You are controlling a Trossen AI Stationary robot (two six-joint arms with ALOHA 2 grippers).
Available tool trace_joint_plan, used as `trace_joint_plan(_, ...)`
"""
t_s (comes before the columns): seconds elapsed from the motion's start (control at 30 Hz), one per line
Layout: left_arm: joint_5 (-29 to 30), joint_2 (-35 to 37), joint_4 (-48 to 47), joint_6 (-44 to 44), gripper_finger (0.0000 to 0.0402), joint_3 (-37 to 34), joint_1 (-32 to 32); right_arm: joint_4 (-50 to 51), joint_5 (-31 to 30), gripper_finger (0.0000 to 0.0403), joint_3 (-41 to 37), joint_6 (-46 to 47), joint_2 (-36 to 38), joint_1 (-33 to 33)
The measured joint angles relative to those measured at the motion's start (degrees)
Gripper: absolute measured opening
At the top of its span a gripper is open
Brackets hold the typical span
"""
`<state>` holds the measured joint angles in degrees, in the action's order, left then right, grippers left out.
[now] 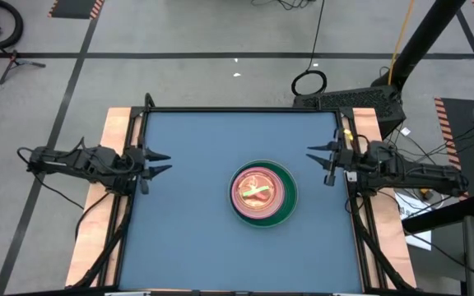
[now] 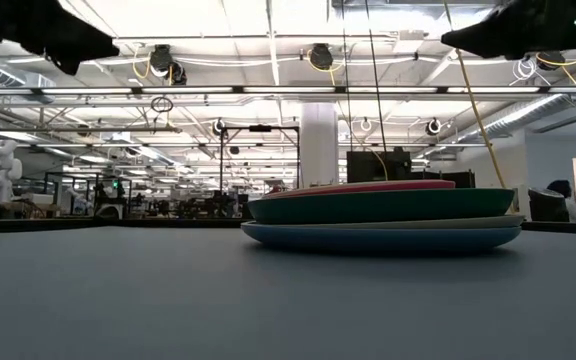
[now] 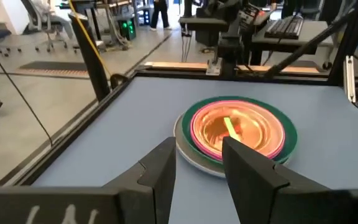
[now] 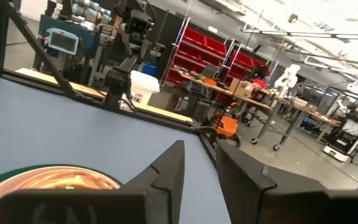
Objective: Stack plastic plates
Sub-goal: Return to Home Position
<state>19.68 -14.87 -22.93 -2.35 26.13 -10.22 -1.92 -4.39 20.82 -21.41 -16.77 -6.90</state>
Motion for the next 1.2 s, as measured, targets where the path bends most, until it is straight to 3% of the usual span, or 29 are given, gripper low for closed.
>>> trace_joint_plan(0.83,-0.02,-0.04,17.79,-3.66,0.0138,-15.98,0.02,9.82,0.01,0.0089,-1.14,4.13,12.58,-1.81)
trace_joint_plan(1.2,-0.02,-0.04,22.14,-5.4,0.0138,-19.65,0.02,4.18,0.06,0.0089,-6.49,4.7,16.06,-1.81)
